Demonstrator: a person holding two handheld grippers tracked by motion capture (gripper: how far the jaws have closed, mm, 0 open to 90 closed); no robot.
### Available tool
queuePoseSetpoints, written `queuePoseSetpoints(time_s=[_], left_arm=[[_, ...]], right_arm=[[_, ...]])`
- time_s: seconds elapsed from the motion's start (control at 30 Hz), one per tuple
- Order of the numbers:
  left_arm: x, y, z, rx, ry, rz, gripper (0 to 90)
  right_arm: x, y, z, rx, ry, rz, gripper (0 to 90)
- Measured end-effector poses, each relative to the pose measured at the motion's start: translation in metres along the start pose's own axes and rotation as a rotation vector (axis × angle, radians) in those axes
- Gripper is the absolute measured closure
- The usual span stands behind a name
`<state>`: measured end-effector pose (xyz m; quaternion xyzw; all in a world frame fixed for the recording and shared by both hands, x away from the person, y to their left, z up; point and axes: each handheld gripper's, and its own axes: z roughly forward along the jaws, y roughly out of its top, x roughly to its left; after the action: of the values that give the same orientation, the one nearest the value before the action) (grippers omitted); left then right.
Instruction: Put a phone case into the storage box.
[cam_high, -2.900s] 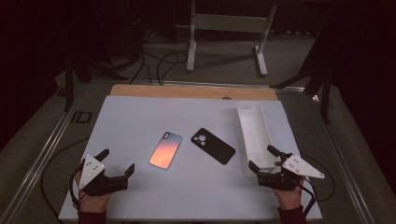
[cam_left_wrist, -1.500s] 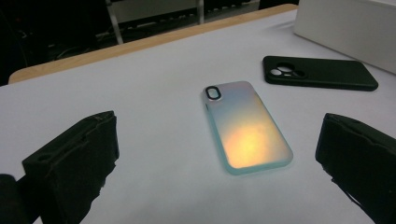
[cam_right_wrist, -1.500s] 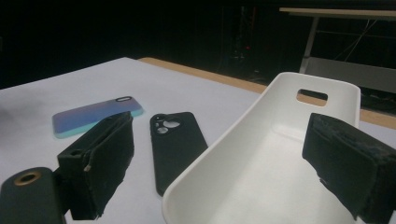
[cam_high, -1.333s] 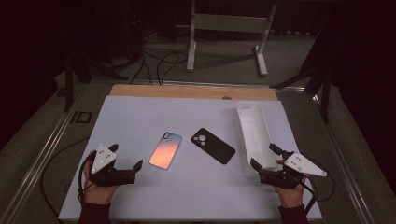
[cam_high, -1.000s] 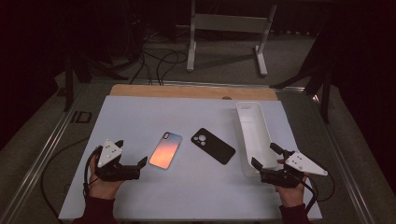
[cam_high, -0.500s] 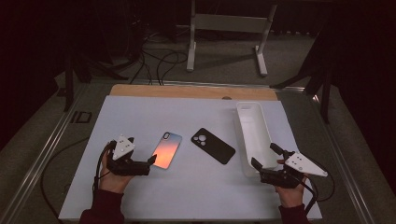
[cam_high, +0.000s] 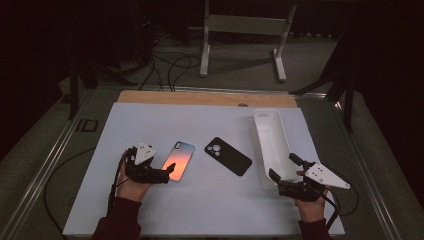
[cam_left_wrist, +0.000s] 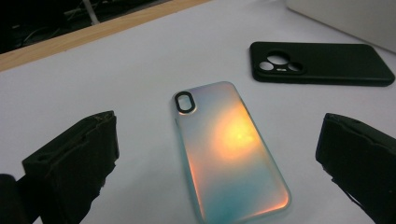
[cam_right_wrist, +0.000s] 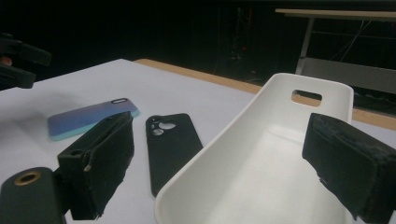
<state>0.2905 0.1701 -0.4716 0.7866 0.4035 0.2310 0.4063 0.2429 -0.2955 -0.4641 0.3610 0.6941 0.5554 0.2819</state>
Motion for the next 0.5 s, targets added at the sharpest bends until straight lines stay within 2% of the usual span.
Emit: queuePoseSetpoints(time_s=[0.5], left_arm=[[-0.001, 0.0, 0.019, 0.074, 0.022, -0.007, 0.0]], right_arm=[[-0.001, 0.001, -0.001, -0.005, -0.007, -0.001, 8.8]])
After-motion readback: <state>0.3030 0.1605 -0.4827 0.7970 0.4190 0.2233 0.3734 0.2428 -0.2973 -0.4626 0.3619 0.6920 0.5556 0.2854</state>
